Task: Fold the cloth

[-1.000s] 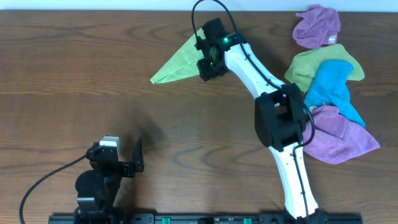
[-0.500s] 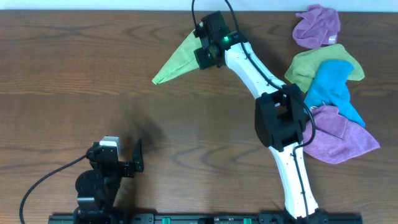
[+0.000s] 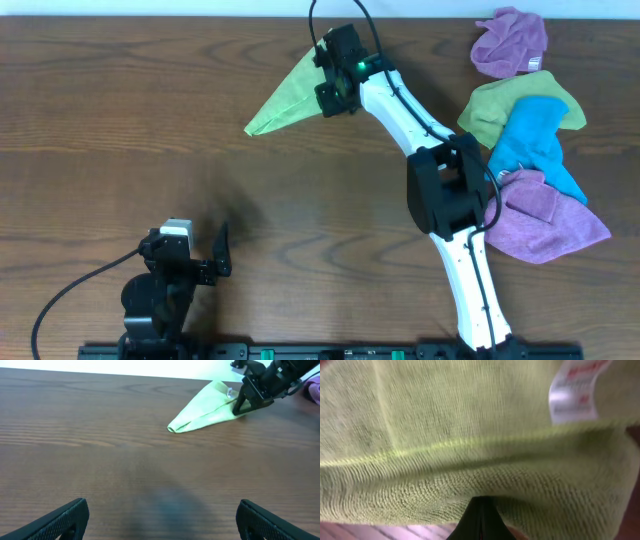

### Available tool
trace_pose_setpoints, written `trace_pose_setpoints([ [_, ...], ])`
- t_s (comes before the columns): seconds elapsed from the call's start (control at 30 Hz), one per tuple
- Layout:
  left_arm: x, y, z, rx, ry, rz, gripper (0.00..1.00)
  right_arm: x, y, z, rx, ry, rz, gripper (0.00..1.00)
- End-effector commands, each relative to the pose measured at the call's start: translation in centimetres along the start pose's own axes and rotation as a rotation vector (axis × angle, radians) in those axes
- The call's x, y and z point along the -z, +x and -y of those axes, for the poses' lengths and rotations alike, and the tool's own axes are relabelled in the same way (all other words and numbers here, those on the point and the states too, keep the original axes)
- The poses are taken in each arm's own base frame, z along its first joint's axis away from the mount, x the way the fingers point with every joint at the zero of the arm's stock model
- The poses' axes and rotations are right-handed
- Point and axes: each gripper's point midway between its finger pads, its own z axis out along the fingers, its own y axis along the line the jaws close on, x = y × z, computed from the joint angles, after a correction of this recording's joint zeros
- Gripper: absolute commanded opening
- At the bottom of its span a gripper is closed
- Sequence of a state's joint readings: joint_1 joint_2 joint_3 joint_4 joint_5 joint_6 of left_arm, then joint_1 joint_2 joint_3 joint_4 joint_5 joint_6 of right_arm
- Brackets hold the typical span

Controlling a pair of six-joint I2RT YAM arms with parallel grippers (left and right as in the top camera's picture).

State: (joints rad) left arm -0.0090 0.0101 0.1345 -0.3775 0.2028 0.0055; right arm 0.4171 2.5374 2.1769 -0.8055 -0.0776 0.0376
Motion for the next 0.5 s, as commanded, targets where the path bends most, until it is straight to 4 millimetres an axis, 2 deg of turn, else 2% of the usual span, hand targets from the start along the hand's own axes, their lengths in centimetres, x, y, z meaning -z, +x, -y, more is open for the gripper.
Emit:
trace_pose_setpoints([
  [0.0,-0.3,0.9,0.0,-0.015,0.005,-0.019,0.96,-0.6,1.1,0.1,-0.039,0.001,-0.048,0.01],
  [0.17,-0.3,0.9,0.0,-0.015,0.005,-0.019,0.95,0.4,3.8,-1.0,-0.061,-0.003,-0.162,0.01],
  [0.23,-0.3,0.9,0.0,-0.015,0.005,-0.019,0.95,1.7,3.4,-1.7,-0.048,-0.007,-0.155,0.01],
  [0.3,-0.3,0.9,0.0,-0.015,0.005,-0.019,0.95,3.4,1.9,-2.4,-0.031,-0.014,-0.099,0.01],
  [0.33,-0.3,0.9,0.0,-0.015,0.005,-0.019,0.95,4.4,0.7,-2.7,-0.019,-0.017,-0.051,0.09],
  [0.37,-0.3,0.9,0.0,-0.015,0.005,-0.019,0.95,4.9,-0.2,-2.7,-0.005,-0.016,-0.016,0.31],
  [0.4,-0.3,0.9,0.0,-0.015,0.005,-0.019,0.95,5.3,-1.2,-2.8,0.013,-0.018,0.022,0.45],
  [0.47,-0.3,0.9,0.0,-0.015,0.005,-0.019,0.95,5.6,-3.1,-2.8,0.035,-0.021,0.099,0.5],
])
